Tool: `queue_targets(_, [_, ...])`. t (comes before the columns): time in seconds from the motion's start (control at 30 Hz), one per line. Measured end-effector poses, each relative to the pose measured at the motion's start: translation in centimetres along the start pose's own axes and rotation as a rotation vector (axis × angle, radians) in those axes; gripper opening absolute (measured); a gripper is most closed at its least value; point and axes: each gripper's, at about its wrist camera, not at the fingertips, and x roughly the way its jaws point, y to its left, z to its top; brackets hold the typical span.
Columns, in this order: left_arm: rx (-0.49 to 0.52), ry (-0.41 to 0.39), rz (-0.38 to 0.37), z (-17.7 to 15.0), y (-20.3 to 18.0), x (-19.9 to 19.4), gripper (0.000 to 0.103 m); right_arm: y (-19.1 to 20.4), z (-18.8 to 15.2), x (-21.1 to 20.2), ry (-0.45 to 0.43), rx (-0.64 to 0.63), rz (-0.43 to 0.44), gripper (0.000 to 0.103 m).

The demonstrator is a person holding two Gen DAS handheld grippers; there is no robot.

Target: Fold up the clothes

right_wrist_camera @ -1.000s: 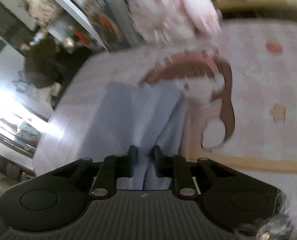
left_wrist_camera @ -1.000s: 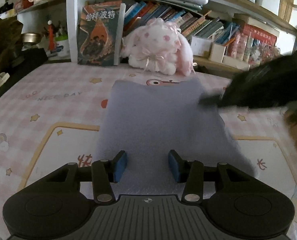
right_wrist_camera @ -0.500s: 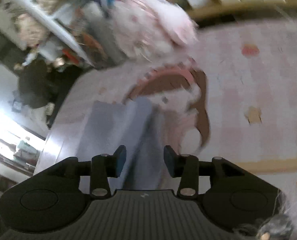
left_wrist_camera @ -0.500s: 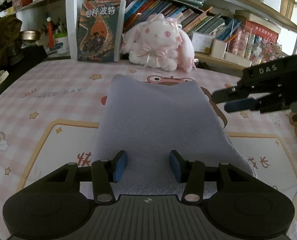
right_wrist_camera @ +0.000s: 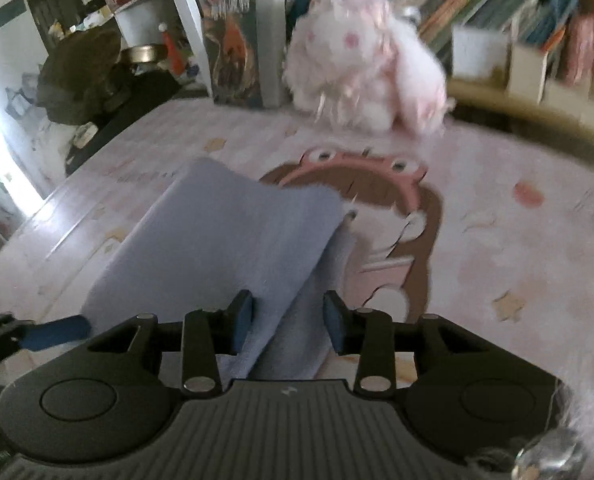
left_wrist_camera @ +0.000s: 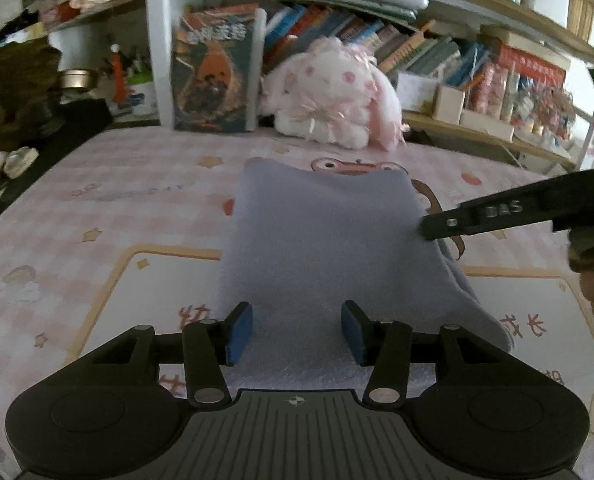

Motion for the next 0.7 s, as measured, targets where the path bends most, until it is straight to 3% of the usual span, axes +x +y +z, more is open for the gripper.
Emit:
queue_targets(0.13, [0.004,-0.006,-0.019,-0.3,0.5,-1.6,0.051,-0.9,-0.8,-2.2,-0.02,0.02,-0.05,0.036])
queue_targets(0.23, [0.02,-0.004,-0.029,-0.4,0.6,-2.5,0.057,0.1,-2.6,-3.7,-0.019,0.028,-0.076,0.039])
queue_targets(0.3, [0.032,0.002,-0.039,-0.5,0.8,-2.9,0.065,0.8,-3.9,-4.7,-0.017,0.032,-0.093,0.047])
queue_targets(0.4, [0.048,0.034,-0.044,-0.8,1.2,-3.0,0.069,2.0,-5.9,-6.2,-0.014,0.039,-0.118,0.056])
queue_targets(0.63, [0.047,0.059,-0.092,-2.1,3.2,-3.8,0.08,5.0,-9.0,-7.9,-0.005,0.07,-0.226,0.063])
queue_targets(0.7, [0.058,0.061,-0.108,-2.4,3.7,-4.0,0.085,5.6,-9.4,-8.5,-0.02,0.098,-0.25,0.076])
